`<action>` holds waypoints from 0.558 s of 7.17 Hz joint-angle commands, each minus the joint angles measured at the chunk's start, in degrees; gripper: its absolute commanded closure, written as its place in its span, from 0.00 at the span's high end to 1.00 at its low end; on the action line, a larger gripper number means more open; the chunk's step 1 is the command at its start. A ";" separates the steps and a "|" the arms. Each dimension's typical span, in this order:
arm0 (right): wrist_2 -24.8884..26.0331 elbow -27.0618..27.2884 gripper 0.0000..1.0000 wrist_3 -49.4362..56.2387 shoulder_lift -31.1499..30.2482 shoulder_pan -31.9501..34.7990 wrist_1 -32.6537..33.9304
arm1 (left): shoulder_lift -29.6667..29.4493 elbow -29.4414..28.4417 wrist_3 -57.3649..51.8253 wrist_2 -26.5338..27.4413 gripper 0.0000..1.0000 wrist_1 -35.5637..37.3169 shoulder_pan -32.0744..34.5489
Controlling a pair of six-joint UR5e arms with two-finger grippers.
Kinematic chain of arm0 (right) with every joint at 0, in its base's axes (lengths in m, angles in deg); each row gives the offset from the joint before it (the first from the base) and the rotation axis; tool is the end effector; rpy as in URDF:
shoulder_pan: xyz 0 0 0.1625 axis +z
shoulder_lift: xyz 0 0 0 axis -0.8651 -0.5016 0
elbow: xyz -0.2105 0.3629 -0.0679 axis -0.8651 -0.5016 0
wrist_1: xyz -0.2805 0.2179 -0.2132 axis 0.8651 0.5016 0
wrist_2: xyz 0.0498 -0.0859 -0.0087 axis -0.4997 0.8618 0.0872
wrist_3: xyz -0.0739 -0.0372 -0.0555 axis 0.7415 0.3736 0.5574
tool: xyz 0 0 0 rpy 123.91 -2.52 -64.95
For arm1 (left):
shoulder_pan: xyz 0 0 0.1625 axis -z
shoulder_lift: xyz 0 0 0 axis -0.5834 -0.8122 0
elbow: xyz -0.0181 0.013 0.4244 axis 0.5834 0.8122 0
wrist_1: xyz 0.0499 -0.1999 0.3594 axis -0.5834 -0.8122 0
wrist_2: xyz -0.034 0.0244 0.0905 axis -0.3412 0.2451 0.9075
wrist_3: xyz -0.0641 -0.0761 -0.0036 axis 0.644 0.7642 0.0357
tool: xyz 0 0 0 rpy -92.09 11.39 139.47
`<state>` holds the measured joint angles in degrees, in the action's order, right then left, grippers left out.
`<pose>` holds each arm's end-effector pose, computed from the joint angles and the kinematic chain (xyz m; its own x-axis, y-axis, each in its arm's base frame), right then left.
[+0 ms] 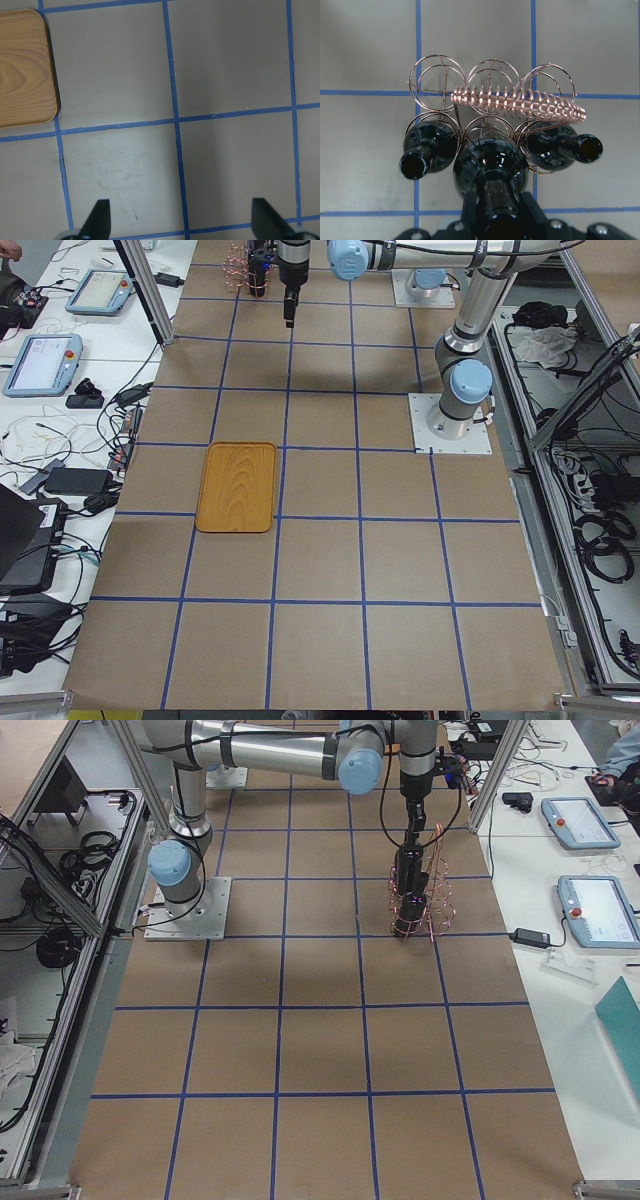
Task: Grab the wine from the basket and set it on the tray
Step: 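Close the right gripper on the bottle neck and lift it from the rack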
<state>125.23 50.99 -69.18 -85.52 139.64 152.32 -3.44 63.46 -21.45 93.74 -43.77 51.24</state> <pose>0.0205 -0.6241 0.5094 -0.9979 -0.0178 0.0621 -0.0298 0.9800 -0.1969 -0.1082 -0.5086 0.4919 -0.9960 0.0885 0.0094 0.0875 0.9934 -0.0748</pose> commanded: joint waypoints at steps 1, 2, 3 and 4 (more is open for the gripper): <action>0.11 0.07 0.00 -1.11 -5.75 1.02 -6.79 | 0.00 0.00 0.00 0.00 1.00 0.15 -0.09; 0.11 0.24 0.00 -3.73 -6.98 2.94 -12.48 | 0.17 -0.09 0.00 0.09 1.00 0.07 -0.61; 0.55 1.03 0.00 -4.54 -7.17 6.36 -16.98 | 0.17 -0.09 -0.09 0.09 1.00 0.15 -1.49; 1.16 2.51 0.00 -7.86 -7.09 11.44 -17.80 | 0.26 -0.18 -0.09 0.18 1.00 0.15 -1.76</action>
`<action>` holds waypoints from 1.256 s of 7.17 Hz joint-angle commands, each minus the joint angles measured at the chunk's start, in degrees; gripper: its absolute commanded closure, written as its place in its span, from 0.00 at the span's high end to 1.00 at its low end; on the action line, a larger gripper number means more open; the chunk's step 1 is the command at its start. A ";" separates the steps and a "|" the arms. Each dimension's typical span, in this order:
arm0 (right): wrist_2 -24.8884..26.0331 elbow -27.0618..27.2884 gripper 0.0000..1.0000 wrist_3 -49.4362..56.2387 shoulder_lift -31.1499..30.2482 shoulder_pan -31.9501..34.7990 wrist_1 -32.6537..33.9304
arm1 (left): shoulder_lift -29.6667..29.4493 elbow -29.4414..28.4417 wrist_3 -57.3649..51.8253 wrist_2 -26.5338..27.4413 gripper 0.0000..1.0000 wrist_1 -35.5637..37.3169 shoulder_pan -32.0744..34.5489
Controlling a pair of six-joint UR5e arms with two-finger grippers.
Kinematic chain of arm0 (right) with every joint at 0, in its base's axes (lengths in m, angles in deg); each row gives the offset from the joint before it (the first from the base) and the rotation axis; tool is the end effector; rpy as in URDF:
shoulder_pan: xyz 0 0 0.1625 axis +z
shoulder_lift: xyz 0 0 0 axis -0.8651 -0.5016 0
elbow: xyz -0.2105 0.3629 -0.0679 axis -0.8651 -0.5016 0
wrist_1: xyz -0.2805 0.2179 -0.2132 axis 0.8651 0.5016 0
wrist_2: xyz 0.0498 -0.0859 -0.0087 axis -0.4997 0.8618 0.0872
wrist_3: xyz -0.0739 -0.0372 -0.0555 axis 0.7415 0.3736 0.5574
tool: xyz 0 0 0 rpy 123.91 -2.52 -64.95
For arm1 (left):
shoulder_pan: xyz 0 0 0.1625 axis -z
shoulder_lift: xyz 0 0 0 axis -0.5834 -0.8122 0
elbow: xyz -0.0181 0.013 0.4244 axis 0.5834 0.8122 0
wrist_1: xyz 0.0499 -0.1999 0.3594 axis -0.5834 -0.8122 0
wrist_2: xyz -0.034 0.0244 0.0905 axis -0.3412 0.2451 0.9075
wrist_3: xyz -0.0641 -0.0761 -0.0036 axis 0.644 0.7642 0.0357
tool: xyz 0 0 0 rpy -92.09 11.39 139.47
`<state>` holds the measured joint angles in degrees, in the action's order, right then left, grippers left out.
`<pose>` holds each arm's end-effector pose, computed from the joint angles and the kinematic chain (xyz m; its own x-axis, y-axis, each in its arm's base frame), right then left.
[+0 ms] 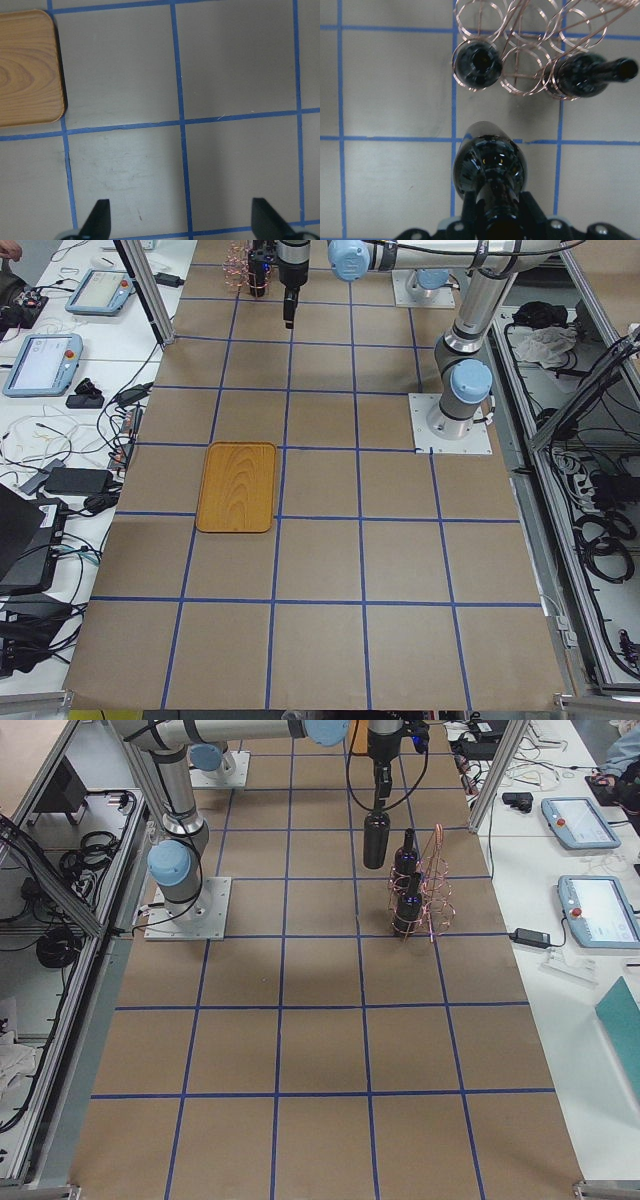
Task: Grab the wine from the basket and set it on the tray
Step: 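Carry the bottle with the right gripper toward the table center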
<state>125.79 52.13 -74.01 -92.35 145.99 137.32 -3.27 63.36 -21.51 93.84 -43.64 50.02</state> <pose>0.0930 -0.5513 0.5392 -0.9980 -0.0513 0.0360 -0.0528 0.9978 -0.0403 -0.0972 -0.5102 0.4945 -0.9976 0.0682 0.0066 0.0674 0.9944 -0.0814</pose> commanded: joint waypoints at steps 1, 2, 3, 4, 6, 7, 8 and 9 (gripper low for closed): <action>0.34 4.00 0.00 -10.02 -0.25 9.48 -2.02 | 0.08 -0.16 -0.12 -0.01 1.00 -0.15 -1.32; -0.01 5.94 0.00 -15.31 0.01 13.44 1.12 | 0.00 -0.07 -2.20 -0.45 1.00 -0.15 -3.94; -0.45 7.09 0.00 -22.15 0.62 18.00 1.58 | 0.08 -0.16 -4.23 -0.80 1.00 -0.15 -6.06; -0.45 7.28 0.00 -27.88 2.28 23.27 3.16 | 0.08 -0.59 -5.03 -0.19 1.00 -0.15 -6.43; -0.54 7.02 0.00 -37.91 5.97 31.37 9.21 | 0.08 -0.77 -6.27 -0.01 1.00 -0.24 -8.00; -0.54 6.67 0.00 -44.13 8.25 35.24 11.67 | 0.08 -0.77 -6.27 -0.01 1.00 -0.15 -8.71; 0.07 5.62 0.00 -48.37 10.97 39.37 14.31 | 0.17 -0.95 -6.27 0.08 1.00 -0.24 -9.15; 0.34 2.91 0.00 -51.37 13.18 42.02 14.85 | 0.17 -0.95 -6.27 -0.01 1.00 -0.42 -9.50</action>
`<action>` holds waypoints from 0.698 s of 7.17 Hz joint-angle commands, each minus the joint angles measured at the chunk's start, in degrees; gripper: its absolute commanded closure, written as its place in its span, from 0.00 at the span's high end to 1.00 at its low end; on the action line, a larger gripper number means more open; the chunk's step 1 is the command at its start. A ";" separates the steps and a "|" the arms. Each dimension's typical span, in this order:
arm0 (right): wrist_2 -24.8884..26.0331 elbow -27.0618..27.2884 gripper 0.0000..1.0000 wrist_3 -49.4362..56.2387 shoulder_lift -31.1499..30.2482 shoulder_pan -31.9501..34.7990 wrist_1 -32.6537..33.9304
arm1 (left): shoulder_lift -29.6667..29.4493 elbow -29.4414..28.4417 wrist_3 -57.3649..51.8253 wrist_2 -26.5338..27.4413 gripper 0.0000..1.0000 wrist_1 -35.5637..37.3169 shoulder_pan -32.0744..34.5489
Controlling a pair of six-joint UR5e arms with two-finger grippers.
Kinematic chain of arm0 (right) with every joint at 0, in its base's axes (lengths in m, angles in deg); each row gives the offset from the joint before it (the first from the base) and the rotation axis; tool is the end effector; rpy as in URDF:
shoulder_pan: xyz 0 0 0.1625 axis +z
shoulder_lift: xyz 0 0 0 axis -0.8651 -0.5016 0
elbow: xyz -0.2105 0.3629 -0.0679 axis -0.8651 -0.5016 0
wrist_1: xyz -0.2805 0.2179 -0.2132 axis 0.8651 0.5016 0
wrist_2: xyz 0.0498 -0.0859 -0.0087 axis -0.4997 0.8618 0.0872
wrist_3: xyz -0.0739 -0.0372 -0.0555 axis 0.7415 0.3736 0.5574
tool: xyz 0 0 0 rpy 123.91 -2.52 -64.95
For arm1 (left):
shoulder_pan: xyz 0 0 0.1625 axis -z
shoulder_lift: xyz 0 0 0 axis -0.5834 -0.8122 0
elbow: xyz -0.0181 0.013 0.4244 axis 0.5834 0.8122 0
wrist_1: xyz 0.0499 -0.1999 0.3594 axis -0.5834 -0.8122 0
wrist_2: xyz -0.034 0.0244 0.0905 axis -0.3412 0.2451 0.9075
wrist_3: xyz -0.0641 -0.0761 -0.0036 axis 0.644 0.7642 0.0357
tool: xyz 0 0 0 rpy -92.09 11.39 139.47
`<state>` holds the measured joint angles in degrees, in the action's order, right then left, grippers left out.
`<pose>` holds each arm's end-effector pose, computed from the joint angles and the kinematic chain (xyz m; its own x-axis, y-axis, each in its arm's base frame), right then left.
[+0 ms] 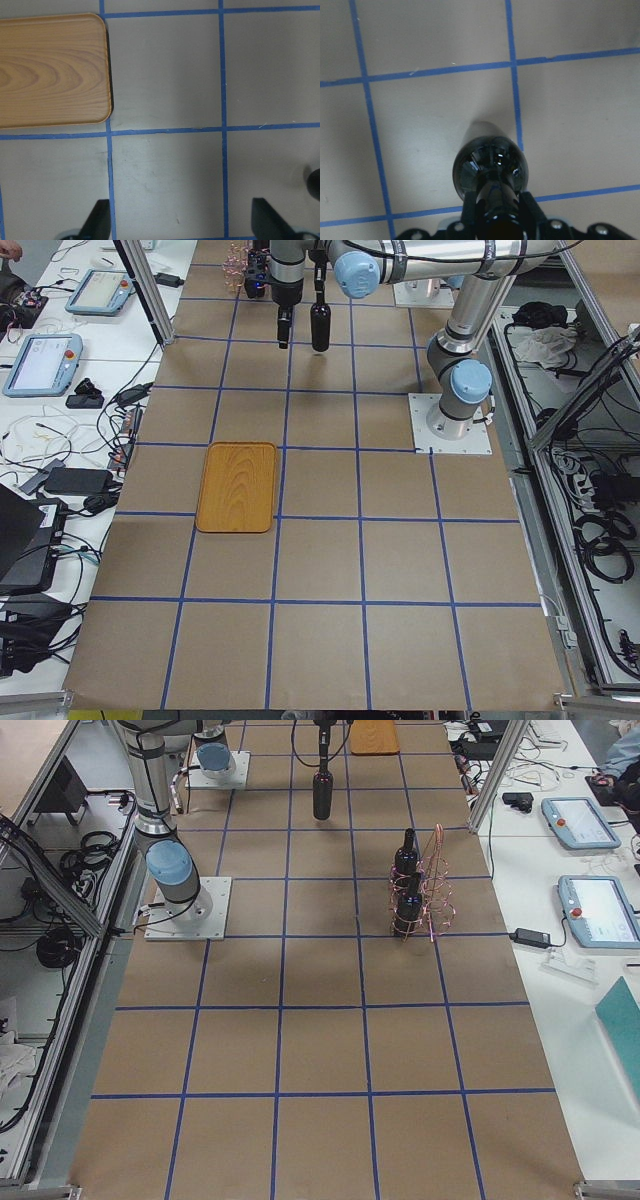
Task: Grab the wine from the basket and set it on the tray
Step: 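Carry the bottle with the right gripper toward the table center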
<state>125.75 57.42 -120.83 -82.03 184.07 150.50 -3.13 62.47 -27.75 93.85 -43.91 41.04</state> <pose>0.4524 -0.4342 0.4124 -0.9948 0.0998 0.0219 0.0994 0.9948 -0.0209 -0.0163 -0.5192 0.5029 -0.9998 0.0200 -0.0058 0.0205 0.9953 -0.0944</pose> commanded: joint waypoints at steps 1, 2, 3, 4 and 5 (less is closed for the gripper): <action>-0.40 -5.28 0.00 -6.23 4.62 5.18 1.68 | 0.03 -0.06 -0.03 0.06 1.00 -0.06 -0.70; -0.23 -6.61 0.00 -6.85 5.42 6.85 1.77 | -0.05 -0.06 -0.03 -0.11 1.00 0.03 -1.40; -0.14 -6.71 0.00 -6.95 5.42 7.47 1.77 | -0.14 0.02 -0.03 -0.64 1.00 0.03 -2.62; -0.32 -6.98 0.00 -6.95 5.42 7.48 2.12 | -0.32 0.11 -0.03 -0.99 1.00 0.03 -2.72; -0.32 -6.89 0.00 -7.03 5.60 7.48 2.12 | -0.32 0.03 -0.03 -0.99 1.00 0.12 -2.81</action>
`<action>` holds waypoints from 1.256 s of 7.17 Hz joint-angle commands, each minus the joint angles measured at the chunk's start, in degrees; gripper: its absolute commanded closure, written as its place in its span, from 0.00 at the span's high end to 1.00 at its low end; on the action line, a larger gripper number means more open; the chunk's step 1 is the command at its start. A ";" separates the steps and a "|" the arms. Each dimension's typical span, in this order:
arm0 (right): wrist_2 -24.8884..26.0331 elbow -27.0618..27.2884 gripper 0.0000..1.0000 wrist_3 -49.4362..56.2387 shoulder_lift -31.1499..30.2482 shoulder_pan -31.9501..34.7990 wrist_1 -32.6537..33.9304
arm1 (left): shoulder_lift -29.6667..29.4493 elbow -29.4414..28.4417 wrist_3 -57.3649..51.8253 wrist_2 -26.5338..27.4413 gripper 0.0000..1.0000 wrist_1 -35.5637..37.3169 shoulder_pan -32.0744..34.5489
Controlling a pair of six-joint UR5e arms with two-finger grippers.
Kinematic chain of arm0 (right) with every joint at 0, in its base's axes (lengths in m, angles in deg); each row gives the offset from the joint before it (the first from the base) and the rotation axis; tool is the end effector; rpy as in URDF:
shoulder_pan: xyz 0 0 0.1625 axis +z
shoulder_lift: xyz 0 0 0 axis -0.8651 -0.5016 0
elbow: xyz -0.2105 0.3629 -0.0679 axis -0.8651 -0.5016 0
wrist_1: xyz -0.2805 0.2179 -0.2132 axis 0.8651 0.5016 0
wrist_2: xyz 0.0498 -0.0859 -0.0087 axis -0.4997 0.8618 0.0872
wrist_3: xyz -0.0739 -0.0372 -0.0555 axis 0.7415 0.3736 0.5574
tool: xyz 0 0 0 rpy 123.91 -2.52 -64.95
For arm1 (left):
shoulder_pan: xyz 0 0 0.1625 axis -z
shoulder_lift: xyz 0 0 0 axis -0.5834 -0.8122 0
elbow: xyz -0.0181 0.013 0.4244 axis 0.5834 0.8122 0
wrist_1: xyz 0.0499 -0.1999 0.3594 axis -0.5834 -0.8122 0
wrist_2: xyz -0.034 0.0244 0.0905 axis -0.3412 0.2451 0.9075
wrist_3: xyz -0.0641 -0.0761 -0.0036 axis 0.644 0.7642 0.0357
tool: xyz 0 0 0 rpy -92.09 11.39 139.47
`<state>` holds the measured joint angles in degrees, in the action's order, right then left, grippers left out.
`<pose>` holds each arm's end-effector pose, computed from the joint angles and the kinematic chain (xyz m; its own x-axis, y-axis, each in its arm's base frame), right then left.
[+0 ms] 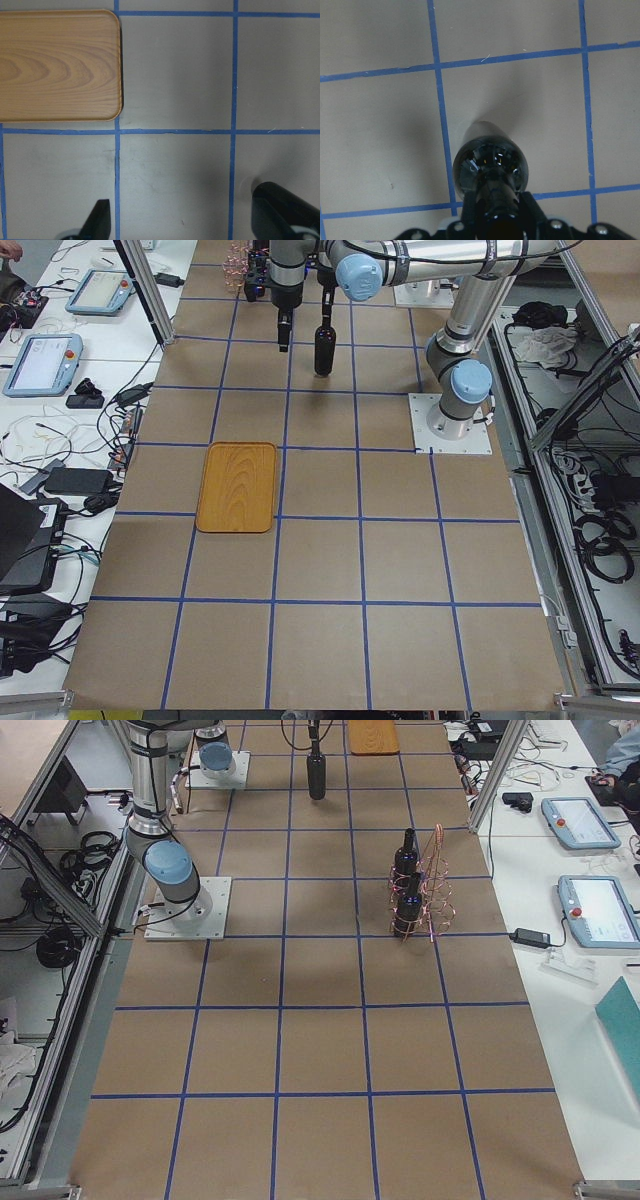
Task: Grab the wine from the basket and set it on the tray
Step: 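Carry the bottle with the right gripper toward the table center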
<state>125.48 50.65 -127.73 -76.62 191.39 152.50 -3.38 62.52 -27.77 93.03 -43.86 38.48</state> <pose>0.5340 -0.4061 0.4141 -0.9954 0.0922 -0.0268 0.0937 0.9938 -0.0600 0.0059 -0.5213 0.5004 -0.9997 -0.0230 0.0091 -0.0238 0.9953 -0.0937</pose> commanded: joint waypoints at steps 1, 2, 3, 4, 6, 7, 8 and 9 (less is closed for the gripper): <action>-0.14 -0.12 0.14 -0.05 0.19 0.16 0.12 | -0.07 -0.02 0.00 -0.17 1.00 -0.02 -0.25; 0.30 -0.21 0.69 -0.05 0.28 0.16 0.56 | -0.16 0.15 0.00 -0.17 1.00 -0.02 -0.25; 0.13 -0.04 0.96 -0.31 0.62 0.16 1.69 | -0.16 0.16 0.00 -0.35 1.00 -0.02 -0.25; -0.14 0.14 1.00 -0.31 0.80 0.16 3.44 | -0.16 0.16 -0.09 -0.26 1.00 0.07 -0.17; 1.00 0.31 1.00 1.43 -0.50 -0.45 3.29 | -0.42 0.24 -0.09 -0.26 1.00 0.59 0.18; 1.44 0.93 1.00 6.23 -2.95 -2.19 2.85 | -0.25 0.24 -0.09 0.35 1.00 0.51 0.62; 3.27 2.24 1.00 8.19 -5.67 -6.13 0.32 | -0.16 0.42 -0.17 -0.34 1.00 0.51 0.80; 3.29 4.60 1.00 13.78 -9.18 -10.43 -1.79 | 0.28 0.51 -0.18 -0.35 1.00 0.42 1.58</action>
<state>128.08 53.01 -119.30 -82.01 185.65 153.13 -3.47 62.90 -27.92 92.85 -43.38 39.36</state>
